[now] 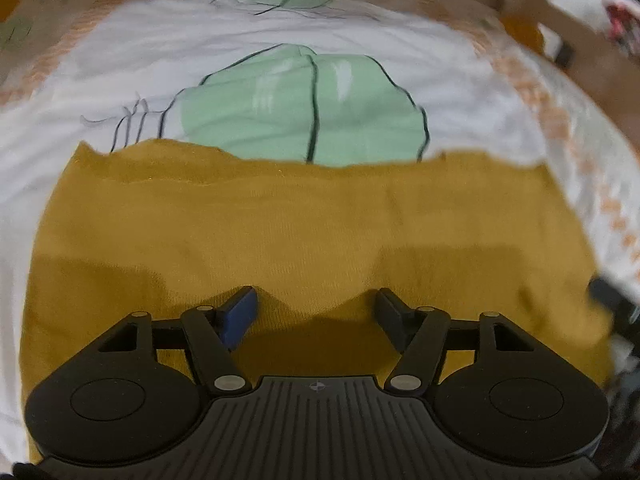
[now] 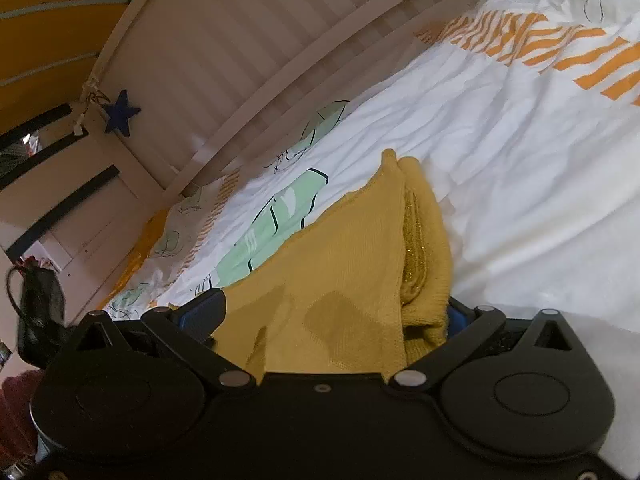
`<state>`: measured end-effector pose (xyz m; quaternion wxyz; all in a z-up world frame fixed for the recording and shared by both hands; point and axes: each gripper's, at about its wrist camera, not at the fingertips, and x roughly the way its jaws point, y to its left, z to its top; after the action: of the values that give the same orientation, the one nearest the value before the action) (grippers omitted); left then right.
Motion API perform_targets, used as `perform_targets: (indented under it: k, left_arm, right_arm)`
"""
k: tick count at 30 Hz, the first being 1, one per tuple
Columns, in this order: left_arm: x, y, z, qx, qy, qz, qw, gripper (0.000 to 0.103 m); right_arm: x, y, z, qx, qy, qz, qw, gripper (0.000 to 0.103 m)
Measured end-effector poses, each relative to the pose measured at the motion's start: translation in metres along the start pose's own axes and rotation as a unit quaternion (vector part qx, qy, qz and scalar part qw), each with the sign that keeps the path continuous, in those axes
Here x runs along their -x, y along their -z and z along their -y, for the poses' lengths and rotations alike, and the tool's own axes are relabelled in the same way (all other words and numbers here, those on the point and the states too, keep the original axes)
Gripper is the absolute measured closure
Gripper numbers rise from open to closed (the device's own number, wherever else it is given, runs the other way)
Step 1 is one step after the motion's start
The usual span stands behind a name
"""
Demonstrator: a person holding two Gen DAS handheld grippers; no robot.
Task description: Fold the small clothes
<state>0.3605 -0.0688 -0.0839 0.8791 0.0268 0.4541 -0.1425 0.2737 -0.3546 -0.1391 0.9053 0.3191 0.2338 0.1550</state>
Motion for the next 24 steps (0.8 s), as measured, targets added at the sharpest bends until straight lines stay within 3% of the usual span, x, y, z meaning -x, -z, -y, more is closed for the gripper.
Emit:
perform_targets:
  k: [2, 4, 10, 24]
  left_arm:
    - [-0.001, 0.006, 0.008, -0.026, -0.015, 0.009, 0.9995, 0.035]
    - [-0.002, 0.006, 0.008, -0.017, -0.02, 0.008, 0.9996, 0.033]
    - [-0.005, 0.003, -0.003, 0.009, 0.001, -0.002, 1.0, 0.031]
    - [-0.006, 0.007, -0.002, 0.011, 0.001, 0.015, 0.9998, 0.031]
  right_arm:
    - [-0.001, 0.0, -0.001, 0.005, 0.002, 0.002, 1.0, 0.0]
    - [0.0, 0.001, 0.0, 0.004, -0.001, 0.004, 1.0, 0.0]
    - [-0.004, 0.001, -0.001, 0.01, 0.004, 0.005, 1.0, 0.0]
    - [-0.004, -0.001, -0.002, 0.01, 0.009, -0.003, 1.0, 0.0]
